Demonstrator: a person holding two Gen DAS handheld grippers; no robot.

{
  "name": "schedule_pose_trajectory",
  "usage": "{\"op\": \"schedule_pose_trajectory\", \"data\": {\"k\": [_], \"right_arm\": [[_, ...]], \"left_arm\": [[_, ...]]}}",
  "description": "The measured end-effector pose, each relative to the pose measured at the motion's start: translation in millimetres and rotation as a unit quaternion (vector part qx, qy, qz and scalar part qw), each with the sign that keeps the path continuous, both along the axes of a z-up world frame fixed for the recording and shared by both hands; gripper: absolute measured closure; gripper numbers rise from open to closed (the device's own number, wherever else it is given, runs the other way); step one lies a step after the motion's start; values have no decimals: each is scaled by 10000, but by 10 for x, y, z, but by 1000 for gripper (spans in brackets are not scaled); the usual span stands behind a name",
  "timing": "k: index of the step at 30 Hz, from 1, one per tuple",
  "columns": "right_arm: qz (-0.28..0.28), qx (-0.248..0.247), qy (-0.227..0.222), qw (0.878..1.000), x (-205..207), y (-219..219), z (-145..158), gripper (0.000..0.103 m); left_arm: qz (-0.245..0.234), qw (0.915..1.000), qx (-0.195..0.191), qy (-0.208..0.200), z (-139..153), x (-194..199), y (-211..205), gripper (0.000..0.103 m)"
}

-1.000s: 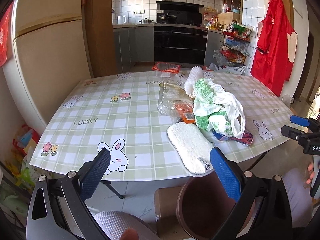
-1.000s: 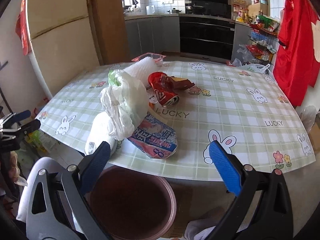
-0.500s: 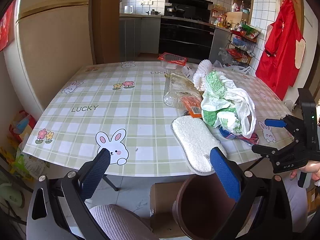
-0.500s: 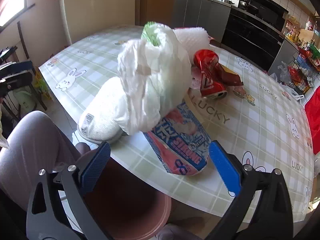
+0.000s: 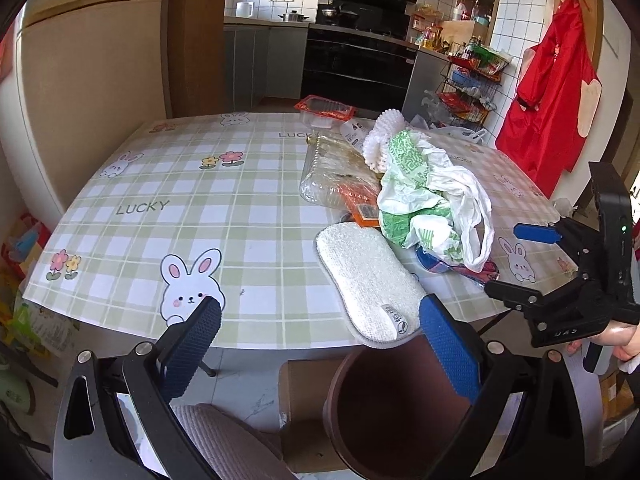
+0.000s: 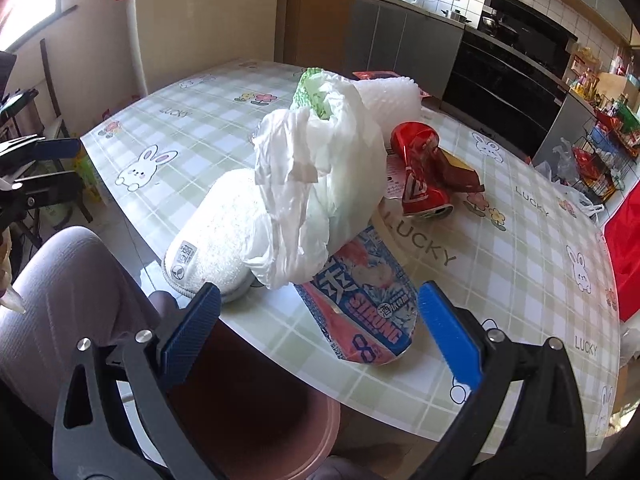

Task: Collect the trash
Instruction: 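Reach the right gripper to the crushed blue drink can and grasp it, then grasp the white scrubbing sponge with the left gripper while the right gripper holds the can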

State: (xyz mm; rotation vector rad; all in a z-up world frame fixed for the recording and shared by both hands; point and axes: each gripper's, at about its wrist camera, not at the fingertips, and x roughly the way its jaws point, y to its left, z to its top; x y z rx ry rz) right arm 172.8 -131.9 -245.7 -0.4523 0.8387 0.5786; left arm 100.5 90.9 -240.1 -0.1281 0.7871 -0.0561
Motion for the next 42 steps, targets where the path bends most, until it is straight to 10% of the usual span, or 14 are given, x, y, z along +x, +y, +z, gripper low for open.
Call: {"op": "schedule_pose_trajectory", "data": {"k": [8,15,28,39,42], "right_arm": [[278,-944,77,9951,287,156,-449,24],[-126,-504,50,9986,232,-53,-316,77],[-1286,1680,590,9756,-19,-855,26,94],[-1458,1969,449,9685,-215,-996,29,94],[-1483,2028,481,9667,-239,-1012,8,94]], "left_arm": [[-135,9992,-204,319,-211,27,-95,15],[-152,9986,-224,455,-285,50,-106,16],[-202,9941,-669,835,-513,272,-274,16],[189,9855,-1195,1192,-643,474,-191,29],[424,9855,-952,1337,-632,654,-234,13]]}}
